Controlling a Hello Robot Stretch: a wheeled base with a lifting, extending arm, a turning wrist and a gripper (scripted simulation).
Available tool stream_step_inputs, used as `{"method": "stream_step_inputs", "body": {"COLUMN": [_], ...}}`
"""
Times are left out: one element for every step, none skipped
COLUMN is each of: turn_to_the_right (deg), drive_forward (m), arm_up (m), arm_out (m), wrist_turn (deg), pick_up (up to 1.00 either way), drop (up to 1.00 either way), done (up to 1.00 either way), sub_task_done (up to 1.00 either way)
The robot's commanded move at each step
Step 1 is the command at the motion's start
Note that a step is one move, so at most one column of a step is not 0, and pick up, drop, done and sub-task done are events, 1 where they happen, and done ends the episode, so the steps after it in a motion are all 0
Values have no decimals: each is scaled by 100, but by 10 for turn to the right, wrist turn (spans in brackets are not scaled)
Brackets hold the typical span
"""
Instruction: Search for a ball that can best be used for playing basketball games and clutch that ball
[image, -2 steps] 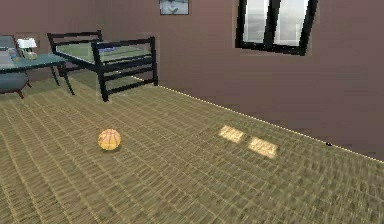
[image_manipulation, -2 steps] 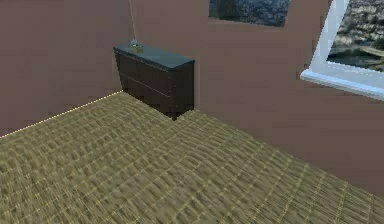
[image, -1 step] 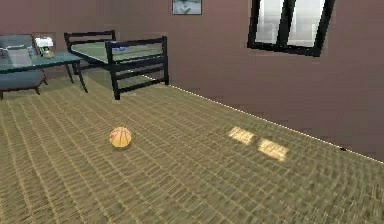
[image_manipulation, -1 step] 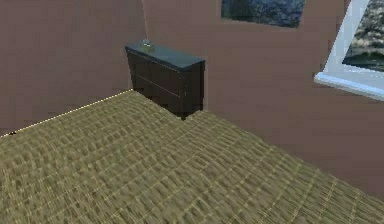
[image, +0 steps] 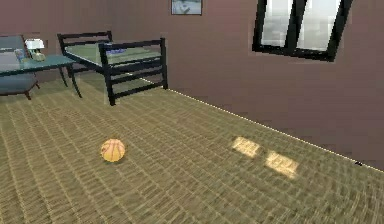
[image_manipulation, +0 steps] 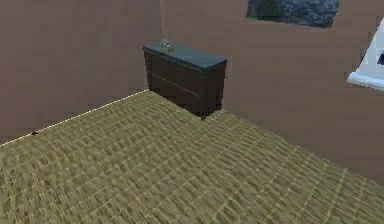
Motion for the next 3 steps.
{"method": "stream_step_inputs", "body": {"turn_to_the_right": [-360, 0, -120], "drive_forward": [0, 100, 0], "arm_up": [0, 0, 0], "arm_out": [0, 0, 0], "wrist_turn": [0, 0, 0], "pick_up": [0, 0, 0], "drop": [0, 0, 0], "done": [0, 0, 0], "sub_task_done": [0, 0, 0]}}
